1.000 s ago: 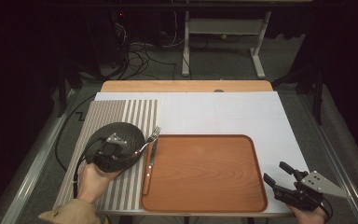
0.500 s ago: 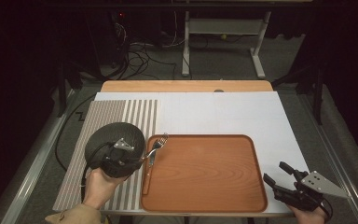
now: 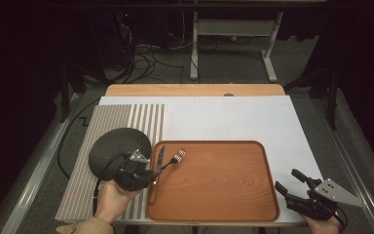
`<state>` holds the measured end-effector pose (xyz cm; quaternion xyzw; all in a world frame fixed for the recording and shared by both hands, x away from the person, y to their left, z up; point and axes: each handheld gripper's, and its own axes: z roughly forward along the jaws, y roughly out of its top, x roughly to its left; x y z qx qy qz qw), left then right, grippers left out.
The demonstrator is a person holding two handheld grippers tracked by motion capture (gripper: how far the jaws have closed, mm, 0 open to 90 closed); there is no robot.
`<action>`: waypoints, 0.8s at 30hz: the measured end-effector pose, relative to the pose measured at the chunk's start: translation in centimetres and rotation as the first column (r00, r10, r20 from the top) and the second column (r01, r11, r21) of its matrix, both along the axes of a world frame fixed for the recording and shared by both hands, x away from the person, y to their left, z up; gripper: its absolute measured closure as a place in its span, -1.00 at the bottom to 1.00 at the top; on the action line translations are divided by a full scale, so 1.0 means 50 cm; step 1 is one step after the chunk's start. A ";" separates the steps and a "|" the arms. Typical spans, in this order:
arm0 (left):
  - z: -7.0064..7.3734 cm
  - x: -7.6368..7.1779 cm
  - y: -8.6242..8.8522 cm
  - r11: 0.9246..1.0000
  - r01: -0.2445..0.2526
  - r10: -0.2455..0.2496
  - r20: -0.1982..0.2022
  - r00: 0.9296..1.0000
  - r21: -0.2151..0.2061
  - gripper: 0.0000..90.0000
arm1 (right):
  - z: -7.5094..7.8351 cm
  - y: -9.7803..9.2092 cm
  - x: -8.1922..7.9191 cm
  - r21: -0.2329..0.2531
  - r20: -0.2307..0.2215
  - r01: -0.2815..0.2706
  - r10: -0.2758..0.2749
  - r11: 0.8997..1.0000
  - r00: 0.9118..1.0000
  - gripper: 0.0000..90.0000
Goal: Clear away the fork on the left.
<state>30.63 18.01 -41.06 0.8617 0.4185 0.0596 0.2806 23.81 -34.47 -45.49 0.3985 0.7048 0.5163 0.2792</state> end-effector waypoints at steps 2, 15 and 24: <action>0.001 -0.004 -0.006 1.000 0.006 -0.006 0.004 1.000 0.000 0.61 | 0.000 0.000 0.000 0.002 -0.001 0.002 -0.002 1.000 1.000 -0.43; -0.012 -0.016 -0.046 0.999 0.040 -0.040 -0.012 0.999 0.007 0.60 | 0.000 0.000 0.000 -0.002 0.000 -0.003 0.003 1.000 1.000 -0.43; -0.022 -0.018 -0.071 0.998 0.051 -0.050 -0.020 0.999 0.030 0.60 | 0.000 0.000 0.000 -0.002 0.001 -0.005 0.005 1.000 1.000 -0.43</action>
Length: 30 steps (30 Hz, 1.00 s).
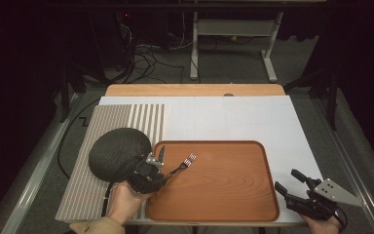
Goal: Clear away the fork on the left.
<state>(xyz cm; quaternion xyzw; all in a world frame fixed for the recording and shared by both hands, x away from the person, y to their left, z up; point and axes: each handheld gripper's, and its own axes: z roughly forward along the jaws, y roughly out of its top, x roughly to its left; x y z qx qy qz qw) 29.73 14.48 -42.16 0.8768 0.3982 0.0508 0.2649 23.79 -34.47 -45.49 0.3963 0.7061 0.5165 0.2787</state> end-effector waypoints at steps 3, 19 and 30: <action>0.000 0.001 -0.007 1.000 0.000 0.000 0.002 1.000 0.002 0.60 | 0.000 0.000 0.000 0.000 -0.001 -0.001 0.001 1.000 1.000 -0.43; -0.010 0.003 -0.047 0.999 0.032 -0.032 -0.010 0.999 0.015 0.59 | -0.001 0.001 0.000 0.003 -0.005 -0.001 0.002 1.000 1.000 -0.43; -0.016 -0.001 -0.067 0.998 0.058 -0.058 -0.023 0.998 0.023 0.59 | -0.001 0.001 0.001 0.001 -0.005 -0.006 0.006 1.000 1.000 -0.43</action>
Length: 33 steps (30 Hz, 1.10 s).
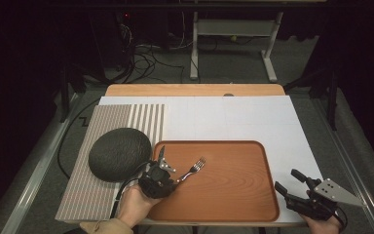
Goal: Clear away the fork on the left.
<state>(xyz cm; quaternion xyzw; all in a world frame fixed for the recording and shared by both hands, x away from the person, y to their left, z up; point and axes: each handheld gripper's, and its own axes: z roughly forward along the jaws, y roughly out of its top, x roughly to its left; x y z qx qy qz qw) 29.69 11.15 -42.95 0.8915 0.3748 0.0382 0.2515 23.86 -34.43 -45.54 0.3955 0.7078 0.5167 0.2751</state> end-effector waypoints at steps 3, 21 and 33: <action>-0.002 0.000 -0.006 1.000 0.009 -0.009 -0.003 1.000 -0.002 0.59 | 0.000 0.000 0.000 0.001 0.000 0.001 -0.001 1.000 1.000 -0.43; -0.022 -0.006 -0.027 0.999 0.040 -0.040 -0.025 0.999 0.018 0.47 | 0.000 -0.001 0.000 0.002 0.000 0.000 0.000 1.000 1.000 -0.43; -0.021 -0.004 -0.026 0.999 0.043 -0.043 -0.001 0.999 0.003 0.52 | 0.000 0.000 -0.001 0.000 0.001 0.003 -0.003 1.000 1.000 -0.43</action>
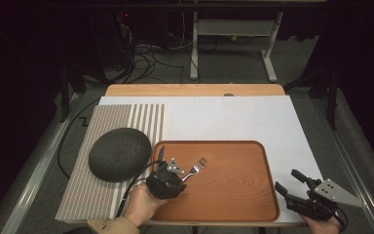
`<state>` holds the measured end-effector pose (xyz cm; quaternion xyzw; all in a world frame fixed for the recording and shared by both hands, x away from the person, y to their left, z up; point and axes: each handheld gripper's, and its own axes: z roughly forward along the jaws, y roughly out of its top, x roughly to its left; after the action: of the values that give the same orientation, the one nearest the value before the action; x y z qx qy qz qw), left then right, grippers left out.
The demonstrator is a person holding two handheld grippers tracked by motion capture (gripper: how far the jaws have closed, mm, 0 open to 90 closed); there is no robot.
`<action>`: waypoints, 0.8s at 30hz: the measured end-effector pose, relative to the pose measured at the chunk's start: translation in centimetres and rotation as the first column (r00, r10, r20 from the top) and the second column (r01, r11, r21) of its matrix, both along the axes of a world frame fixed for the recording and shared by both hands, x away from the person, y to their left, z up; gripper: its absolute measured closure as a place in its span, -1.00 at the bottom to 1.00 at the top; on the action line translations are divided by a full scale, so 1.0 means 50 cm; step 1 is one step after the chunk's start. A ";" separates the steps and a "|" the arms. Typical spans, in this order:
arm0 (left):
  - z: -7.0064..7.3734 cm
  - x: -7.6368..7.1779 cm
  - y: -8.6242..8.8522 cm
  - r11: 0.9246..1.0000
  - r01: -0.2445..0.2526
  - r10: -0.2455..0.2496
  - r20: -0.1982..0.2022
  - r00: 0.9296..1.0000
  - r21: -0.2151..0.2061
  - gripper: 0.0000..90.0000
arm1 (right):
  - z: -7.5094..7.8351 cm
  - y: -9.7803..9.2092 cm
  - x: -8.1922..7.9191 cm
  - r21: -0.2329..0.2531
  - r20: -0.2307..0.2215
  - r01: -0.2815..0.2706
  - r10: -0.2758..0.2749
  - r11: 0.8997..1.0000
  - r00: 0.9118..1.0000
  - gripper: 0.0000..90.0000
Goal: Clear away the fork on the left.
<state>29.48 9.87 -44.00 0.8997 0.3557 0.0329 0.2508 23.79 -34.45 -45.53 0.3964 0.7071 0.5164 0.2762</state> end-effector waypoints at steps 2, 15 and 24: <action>0.003 -0.001 -0.002 1.000 0.006 -0.006 0.015 1.000 -0.005 0.56 | 0.000 0.000 0.000 0.001 -0.001 0.000 0.000 1.000 1.000 -0.43; 0.011 -0.003 -0.041 0.996 0.082 -0.081 0.032 0.996 -0.026 0.74 | 0.000 0.000 -0.001 -0.002 0.002 0.001 -0.001 1.000 1.000 -0.43; 0.000 -0.007 -0.063 0.993 0.118 -0.118 0.015 0.993 0.013 0.76 | 0.000 0.000 -0.001 -0.002 0.002 -0.001 0.001 1.000 1.000 -0.43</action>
<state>29.14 6.73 -43.99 0.9203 0.2998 0.0274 0.2499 23.73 -34.44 -45.53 0.3953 0.7075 0.5162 0.2770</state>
